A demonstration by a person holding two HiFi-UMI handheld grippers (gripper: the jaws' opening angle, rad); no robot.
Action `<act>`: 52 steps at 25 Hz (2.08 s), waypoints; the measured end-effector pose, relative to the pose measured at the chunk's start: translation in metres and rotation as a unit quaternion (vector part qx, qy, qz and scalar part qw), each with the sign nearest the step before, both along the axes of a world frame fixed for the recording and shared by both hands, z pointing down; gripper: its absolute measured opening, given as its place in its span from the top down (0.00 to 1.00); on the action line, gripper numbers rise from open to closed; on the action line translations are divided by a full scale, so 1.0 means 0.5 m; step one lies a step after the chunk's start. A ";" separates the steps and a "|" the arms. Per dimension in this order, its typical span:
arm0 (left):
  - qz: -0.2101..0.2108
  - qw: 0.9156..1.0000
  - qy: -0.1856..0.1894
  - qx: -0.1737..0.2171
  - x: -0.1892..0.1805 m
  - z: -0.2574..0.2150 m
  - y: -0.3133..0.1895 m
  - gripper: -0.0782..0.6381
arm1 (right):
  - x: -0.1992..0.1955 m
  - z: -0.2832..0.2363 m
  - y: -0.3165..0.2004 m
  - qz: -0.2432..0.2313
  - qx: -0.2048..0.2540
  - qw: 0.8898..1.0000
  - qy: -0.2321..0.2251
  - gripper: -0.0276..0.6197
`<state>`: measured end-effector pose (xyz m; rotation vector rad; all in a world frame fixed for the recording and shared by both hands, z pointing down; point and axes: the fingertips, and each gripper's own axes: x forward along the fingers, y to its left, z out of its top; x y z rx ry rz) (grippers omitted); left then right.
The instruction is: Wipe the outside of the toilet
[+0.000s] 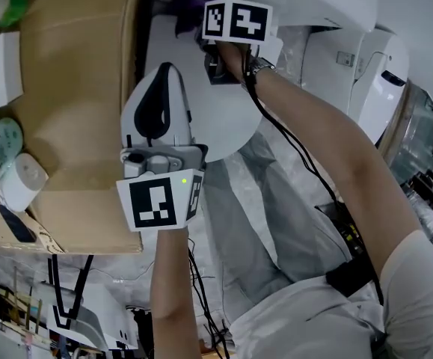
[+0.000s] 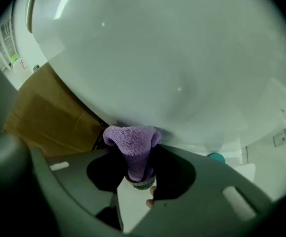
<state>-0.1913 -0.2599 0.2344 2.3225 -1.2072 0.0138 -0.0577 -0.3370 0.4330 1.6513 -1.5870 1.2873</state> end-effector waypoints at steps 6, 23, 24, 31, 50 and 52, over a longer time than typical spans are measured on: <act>-0.006 1.000 -0.006 0.001 0.037 -0.013 0.025 0.88 | 0.089 -0.010 0.049 0.008 -0.011 1.000 0.003 0.74; -0.008 1.000 -0.016 -0.002 0.240 -0.042 0.132 0.88 | 0.474 -0.001 0.221 0.027 -0.037 0.996 0.080 0.74; -0.012 1.000 -0.016 -0.001 0.248 -0.044 0.135 0.88 | 0.503 -0.004 0.226 0.036 -0.035 0.995 0.089 0.74; -0.066 0.998 -0.021 0.010 0.268 -0.059 0.151 0.88 | 0.635 -0.037 0.265 0.031 -0.027 0.993 0.112 0.75; -0.257 0.966 -0.035 0.002 -0.058 -0.027 0.241 0.88 | -0.075 -0.029 0.098 -0.475 0.091 0.872 0.069 0.75; -0.268 0.963 -0.027 0.000 -0.097 -0.028 0.251 0.88 | -0.126 -0.019 0.068 -0.489 0.091 0.863 0.089 0.75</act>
